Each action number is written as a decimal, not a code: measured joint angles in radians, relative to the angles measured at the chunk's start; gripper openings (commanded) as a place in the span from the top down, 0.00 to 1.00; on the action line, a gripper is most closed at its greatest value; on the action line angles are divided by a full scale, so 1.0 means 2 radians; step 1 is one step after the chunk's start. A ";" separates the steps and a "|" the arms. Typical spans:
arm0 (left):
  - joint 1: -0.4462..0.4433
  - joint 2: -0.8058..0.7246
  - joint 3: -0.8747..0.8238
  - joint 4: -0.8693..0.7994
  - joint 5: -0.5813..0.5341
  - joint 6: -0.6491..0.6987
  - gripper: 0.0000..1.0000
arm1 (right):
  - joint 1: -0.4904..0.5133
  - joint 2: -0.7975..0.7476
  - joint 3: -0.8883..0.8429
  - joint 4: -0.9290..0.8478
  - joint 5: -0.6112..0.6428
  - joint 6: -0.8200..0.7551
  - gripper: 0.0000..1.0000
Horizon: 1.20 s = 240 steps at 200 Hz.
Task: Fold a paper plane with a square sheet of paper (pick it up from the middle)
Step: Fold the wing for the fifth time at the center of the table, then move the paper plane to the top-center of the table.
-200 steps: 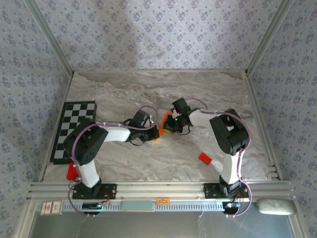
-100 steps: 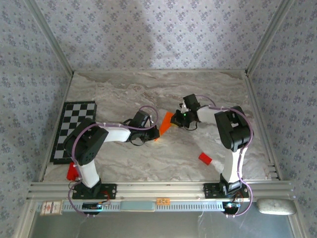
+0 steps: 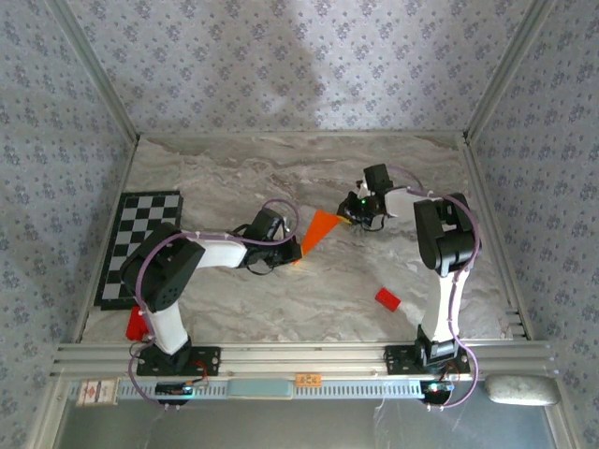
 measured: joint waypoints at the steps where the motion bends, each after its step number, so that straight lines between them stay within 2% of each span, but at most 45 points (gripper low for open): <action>1: 0.000 0.000 0.000 0.000 0.000 0.000 1.00 | 0.000 0.000 0.000 0.000 0.001 0.000 0.87; 48: 0.000 0.000 0.001 -0.002 0.001 0.000 1.00 | -0.020 0.002 0.013 -0.001 0.034 -0.002 0.86; 74: -0.001 0.000 0.010 -0.017 0.001 0.001 1.00 | -0.020 -0.018 0.007 -0.009 0.059 -0.011 0.80; 98: -0.001 -0.001 0.022 -0.038 0.001 0.001 0.87 | -0.016 -0.069 -0.012 -0.023 0.082 -0.021 0.70; 116: 0.000 -0.012 0.024 -0.050 0.001 -0.001 0.76 | -0.004 -0.110 -0.027 -0.036 0.104 -0.027 0.69; 158: 0.019 -0.101 0.024 -0.081 -0.019 0.007 0.54 | 0.054 -0.149 -0.045 -0.081 0.151 -0.022 0.50; 211: 0.059 -0.221 -0.013 -0.160 -0.135 0.028 0.20 | 0.137 -0.141 -0.042 -0.124 0.183 0.016 0.36; 240: 0.072 -0.257 -0.043 -0.203 -0.186 0.037 0.09 | 0.174 -0.108 0.001 -0.140 0.212 0.040 0.32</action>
